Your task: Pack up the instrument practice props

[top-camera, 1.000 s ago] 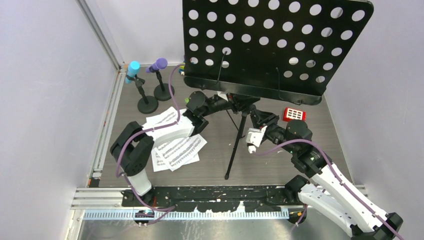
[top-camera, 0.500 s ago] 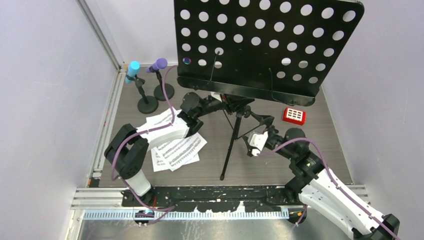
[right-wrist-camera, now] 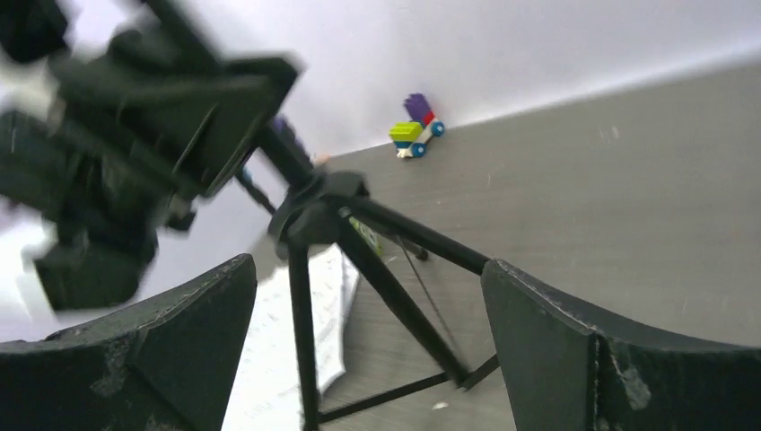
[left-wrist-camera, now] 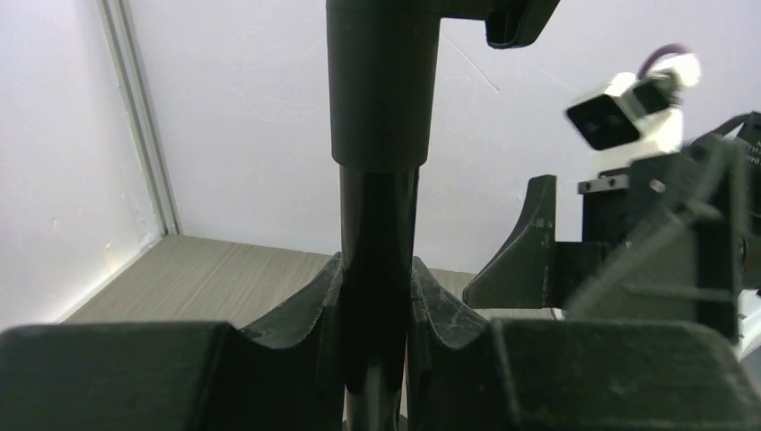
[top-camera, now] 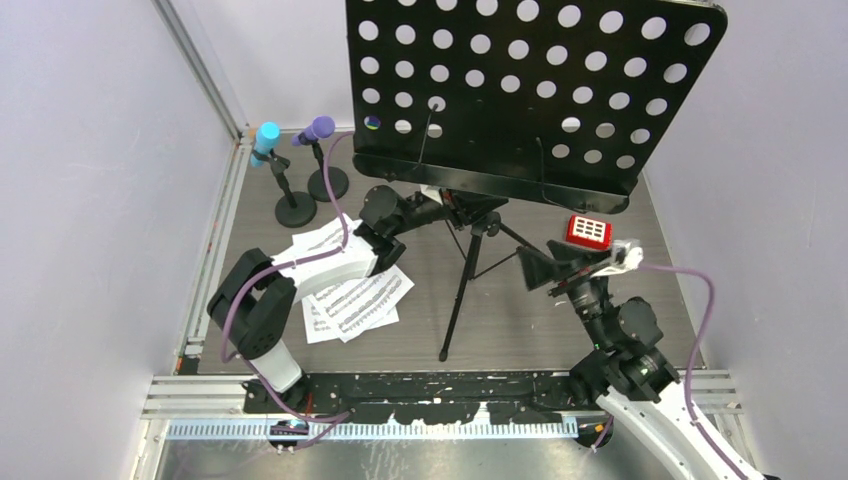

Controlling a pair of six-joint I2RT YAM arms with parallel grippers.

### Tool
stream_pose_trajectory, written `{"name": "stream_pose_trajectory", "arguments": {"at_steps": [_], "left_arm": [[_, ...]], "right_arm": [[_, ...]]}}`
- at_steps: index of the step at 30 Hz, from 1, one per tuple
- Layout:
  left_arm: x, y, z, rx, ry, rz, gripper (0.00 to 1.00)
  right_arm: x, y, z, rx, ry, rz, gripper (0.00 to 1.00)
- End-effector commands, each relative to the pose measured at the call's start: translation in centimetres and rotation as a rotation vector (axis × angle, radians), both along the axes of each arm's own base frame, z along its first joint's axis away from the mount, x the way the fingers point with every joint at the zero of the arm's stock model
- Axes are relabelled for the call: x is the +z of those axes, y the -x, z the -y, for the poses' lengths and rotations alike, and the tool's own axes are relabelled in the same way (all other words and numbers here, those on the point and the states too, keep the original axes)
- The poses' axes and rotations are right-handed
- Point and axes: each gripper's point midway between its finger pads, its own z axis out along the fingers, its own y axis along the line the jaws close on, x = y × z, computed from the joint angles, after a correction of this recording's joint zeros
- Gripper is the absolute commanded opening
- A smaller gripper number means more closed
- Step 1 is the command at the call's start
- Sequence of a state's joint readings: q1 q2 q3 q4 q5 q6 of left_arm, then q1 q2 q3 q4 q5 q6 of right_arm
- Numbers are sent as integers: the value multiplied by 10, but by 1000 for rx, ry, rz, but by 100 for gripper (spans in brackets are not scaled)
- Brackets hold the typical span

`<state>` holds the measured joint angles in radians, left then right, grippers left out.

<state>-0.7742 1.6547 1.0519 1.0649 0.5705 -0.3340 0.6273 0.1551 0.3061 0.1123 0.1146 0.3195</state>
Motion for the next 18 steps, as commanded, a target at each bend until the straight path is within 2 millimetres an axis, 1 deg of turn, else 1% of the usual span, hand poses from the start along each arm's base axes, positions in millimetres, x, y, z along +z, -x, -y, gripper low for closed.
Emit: {"name": "stream_pose_trajectory", "arguments": {"at_steps": [1, 4, 6, 10, 12, 15, 17, 18], "left_arm": [[-23, -2, -6, -13, -73, -154, 0], [-21, -1, -7, -13, -73, -152, 0], [-20, -1, -7, -14, -72, -151, 0], [-20, 0, -7, -21, -73, -156, 0], [-20, 1, -7, -23, -72, -158, 0], [-21, 1, -7, -24, -72, -160, 0], [-21, 1, -8, -20, -72, -159, 0], [-21, 1, -8, -19, -72, -157, 0]], "right_arm": [[-21, -13, 55, -320, -549, -457, 100], [-34, -13, 50, -338, -694, -604, 100], [-35, -15, 42, -322, -801, -679, 100], [-21, -22, 7, -155, -1028, -801, 100], [-16, -25, -12, -61, -1102, -854, 100], [-6, -31, -29, 22, -1150, -881, 99], [0, -34, -36, 56, -1160, -891, 98], [-1, -35, -39, 62, -1163, -901, 97]]}}
